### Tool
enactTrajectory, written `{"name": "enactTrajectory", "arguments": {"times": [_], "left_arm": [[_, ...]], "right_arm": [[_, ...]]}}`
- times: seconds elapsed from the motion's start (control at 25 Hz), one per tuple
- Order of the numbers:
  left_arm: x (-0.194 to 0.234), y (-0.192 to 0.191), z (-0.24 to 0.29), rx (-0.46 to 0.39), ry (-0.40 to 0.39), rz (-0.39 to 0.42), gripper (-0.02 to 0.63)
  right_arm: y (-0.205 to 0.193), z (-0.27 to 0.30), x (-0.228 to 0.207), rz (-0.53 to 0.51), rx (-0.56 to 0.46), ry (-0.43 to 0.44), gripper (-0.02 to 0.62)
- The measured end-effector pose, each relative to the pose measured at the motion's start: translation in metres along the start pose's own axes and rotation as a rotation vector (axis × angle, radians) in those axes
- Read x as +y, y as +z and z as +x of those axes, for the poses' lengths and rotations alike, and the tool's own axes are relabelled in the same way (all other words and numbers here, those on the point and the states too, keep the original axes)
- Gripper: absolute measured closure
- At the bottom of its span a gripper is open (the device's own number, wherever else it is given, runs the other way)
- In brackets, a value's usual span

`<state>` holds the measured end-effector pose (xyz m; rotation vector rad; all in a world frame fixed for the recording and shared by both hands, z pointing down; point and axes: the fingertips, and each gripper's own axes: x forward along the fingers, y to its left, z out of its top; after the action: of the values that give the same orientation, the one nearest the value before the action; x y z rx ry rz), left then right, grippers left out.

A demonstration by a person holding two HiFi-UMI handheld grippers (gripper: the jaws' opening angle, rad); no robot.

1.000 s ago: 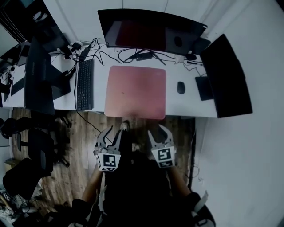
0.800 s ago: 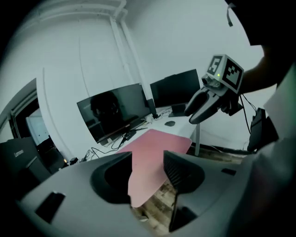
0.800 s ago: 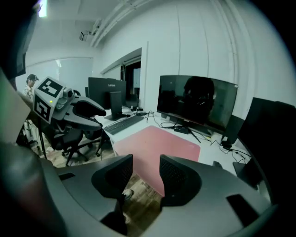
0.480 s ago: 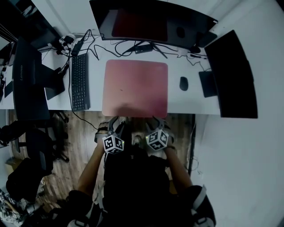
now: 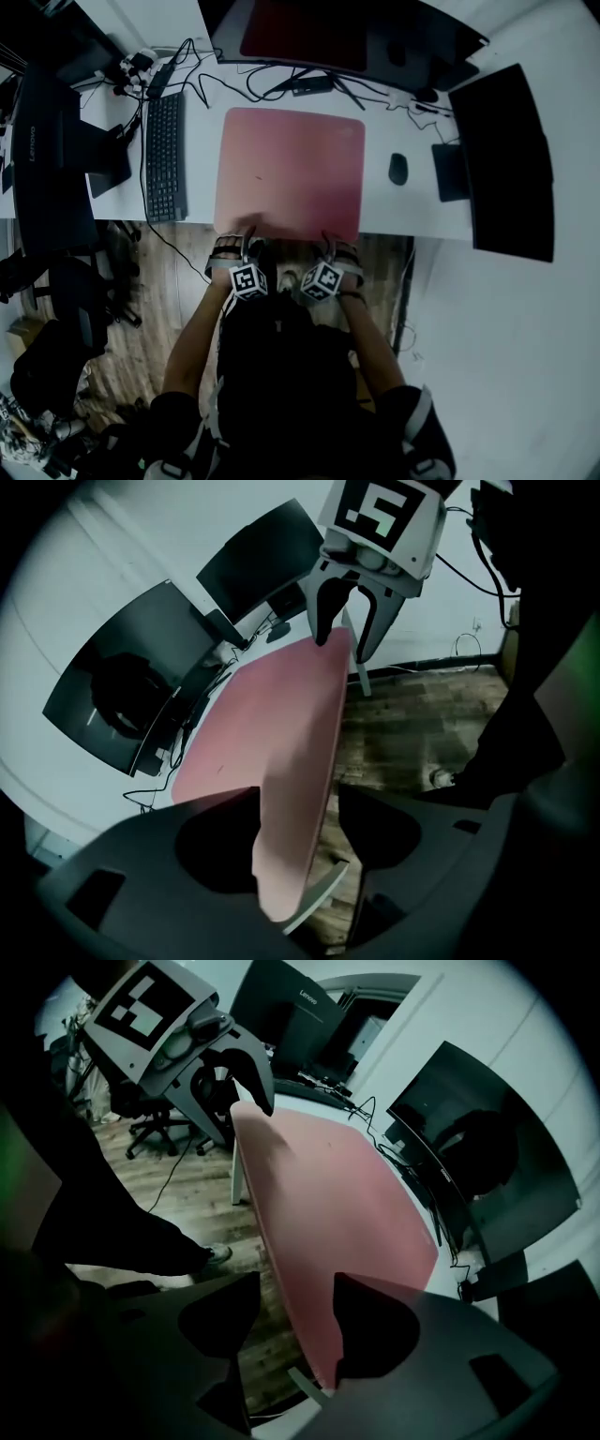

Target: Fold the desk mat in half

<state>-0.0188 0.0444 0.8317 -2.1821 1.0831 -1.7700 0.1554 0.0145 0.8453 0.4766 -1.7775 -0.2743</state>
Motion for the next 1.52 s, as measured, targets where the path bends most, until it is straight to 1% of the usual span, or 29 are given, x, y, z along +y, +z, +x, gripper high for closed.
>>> {"name": "enactTrajectory", "arguments": {"times": [0.08, 0.24, 0.32, 0.48, 0.52, 0.6, 0.72, 0.84, 0.96, 1.08, 1.36, 1.44, 1.52], "left_arm": [[-0.004, -0.005, 0.009, 0.018, -0.009, 0.008, 0.359], [-0.007, -0.009, 0.019, 0.042, -0.031, -0.009, 0.359], [-0.005, -0.011, 0.023, 0.05, -0.019, -0.013, 0.359], [-0.002, -0.012, 0.026, 0.051, 0.002, -0.011, 0.363], [0.0, -0.014, 0.026, 0.05, 0.011, -0.009, 0.382], [0.001, -0.015, 0.025, 0.04, 0.024, -0.006, 0.408], [0.004, -0.011, 0.014, 0.024, 0.03, 0.009, 0.477], [0.008, -0.009, 0.006, 0.013, 0.042, -0.005, 0.524], [0.014, -0.007, 0.003, 0.003, 0.051, -0.022, 0.554], [0.02, -0.006, 0.0, -0.002, 0.064, -0.029, 0.574], [0.038, -0.002, -0.011, -0.019, 0.064, -0.084, 0.583], [0.042, 0.0, -0.013, -0.028, 0.042, -0.1, 0.583], [0.046, 0.003, -0.017, -0.043, -0.006, -0.128, 0.584]], "right_arm": [[-0.003, 0.01, 0.001, -0.032, 0.015, -0.027, 0.371], [-0.01, 0.026, 0.002, -0.085, 0.05, -0.06, 0.371], [-0.009, 0.028, -0.001, -0.088, 0.052, -0.079, 0.371], [-0.01, 0.03, -0.004, -0.056, 0.035, -0.099, 0.376], [-0.009, 0.028, -0.006, -0.057, 0.033, -0.103, 0.393], [-0.006, 0.023, -0.012, -0.057, 0.031, -0.099, 0.402], [-0.006, 0.017, -0.008, -0.039, 0.037, -0.059, 0.434], [-0.002, 0.006, -0.008, -0.035, 0.027, -0.048, 0.512], [0.0, -0.001, -0.013, -0.019, 0.006, -0.063, 0.543], [0.001, -0.003, -0.017, -0.011, 0.003, -0.072, 0.56], [0.012, -0.023, -0.037, 0.01, -0.022, -0.08, 0.569], [0.015, -0.028, -0.046, 0.015, -0.026, -0.087, 0.569], [0.021, -0.035, -0.054, 0.024, -0.033, -0.079, 0.571]]}}
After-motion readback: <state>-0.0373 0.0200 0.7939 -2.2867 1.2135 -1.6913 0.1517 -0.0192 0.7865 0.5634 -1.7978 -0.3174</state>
